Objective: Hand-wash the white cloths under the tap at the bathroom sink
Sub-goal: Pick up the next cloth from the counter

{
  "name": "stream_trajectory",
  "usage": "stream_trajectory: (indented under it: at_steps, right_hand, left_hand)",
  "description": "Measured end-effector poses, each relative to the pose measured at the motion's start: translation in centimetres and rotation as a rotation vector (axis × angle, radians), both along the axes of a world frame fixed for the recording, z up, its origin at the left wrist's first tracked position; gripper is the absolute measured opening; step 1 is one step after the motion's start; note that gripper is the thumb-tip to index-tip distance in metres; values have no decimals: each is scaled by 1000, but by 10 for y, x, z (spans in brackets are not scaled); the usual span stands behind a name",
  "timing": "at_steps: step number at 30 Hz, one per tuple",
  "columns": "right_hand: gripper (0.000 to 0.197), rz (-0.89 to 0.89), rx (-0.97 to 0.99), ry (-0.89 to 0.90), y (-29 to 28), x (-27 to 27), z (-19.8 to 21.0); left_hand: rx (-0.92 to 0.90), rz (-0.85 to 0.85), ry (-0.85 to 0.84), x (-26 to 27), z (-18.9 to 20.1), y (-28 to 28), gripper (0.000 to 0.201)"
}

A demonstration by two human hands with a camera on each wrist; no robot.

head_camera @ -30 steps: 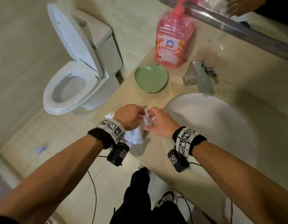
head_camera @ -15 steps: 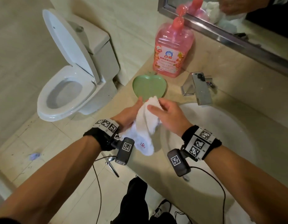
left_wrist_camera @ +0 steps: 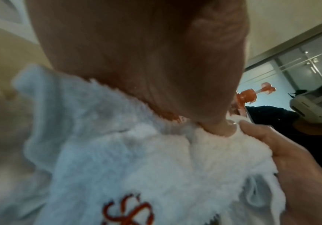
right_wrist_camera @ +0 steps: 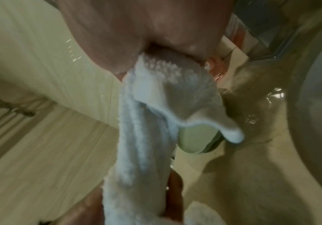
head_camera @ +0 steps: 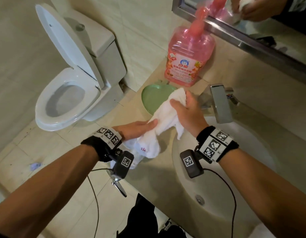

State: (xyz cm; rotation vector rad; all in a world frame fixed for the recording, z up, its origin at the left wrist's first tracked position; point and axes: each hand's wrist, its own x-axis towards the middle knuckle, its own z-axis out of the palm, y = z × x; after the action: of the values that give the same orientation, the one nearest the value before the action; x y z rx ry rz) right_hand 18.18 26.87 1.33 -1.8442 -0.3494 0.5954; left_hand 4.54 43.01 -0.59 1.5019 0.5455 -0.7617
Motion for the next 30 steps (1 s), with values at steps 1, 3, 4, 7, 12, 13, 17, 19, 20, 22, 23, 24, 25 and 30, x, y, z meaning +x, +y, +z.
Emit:
stream_trajectory:
  at_steps: [1, 3, 4, 7, 12, 13, 17, 19, 20, 22, 23, 24, 25, 30]
  right_hand:
    - [10, 11, -6, 4, 1, -2, 1]
    - [10, -1, 22, 13, 4, -7, 4]
    - [14, -29, 43, 18, 8, -8, 5]
    - [34, -110, 96, 61, 17, -10, 11]
    - [80, -28, -12, -2, 21, 11, 9]
    - [79, 5, -60, -52, 21, 16, 6]
    - [61, 67, -236, -244, 23, 25, -12]
    - [58, 52, -253, -267, 27, 28, -23]
    - [57, 57, -263, -282, 30, 29, -30]
    - [52, 114, -319, -363, 39, 32, -39]
    - [50, 151, -356, -406, 43, 33, -43]
    - [48, 181, -389, -432, 47, 35, -47]
    - [47, 204, -416, -441, 51, 37, -50]
    - [50, 299, -508, -505, 64, 43, -64]
  left_hand:
    - [-38, 4, -2, -4, 0, 6, 78]
    - [32, 51, -90, -7, 3, 13, 56]
    - [180, 74, -165, -6, 5, 14, 45]
    - [453, 145, -314, 4, 9, 5, 26]
    - [170, 28, -315, 25, 15, -17, 32]
    - [211, -24, -325, 29, 12, -19, 38]
    - [133, 74, -236, 37, -6, -26, 32]
    - [127, 136, -180, 39, -13, -23, 28]
    - [129, 151, -151, 38, -17, -21, 29]
    - [138, 182, -76, 37, -25, -15, 38]
    - [133, 193, -47, 38, -29, -13, 41]
    - [121, 205, -28, 39, -32, -11, 43]
    - [118, 214, -10, 40, -35, -9, 44]
    - [141, 262, 58, 45, -46, -7, 52]
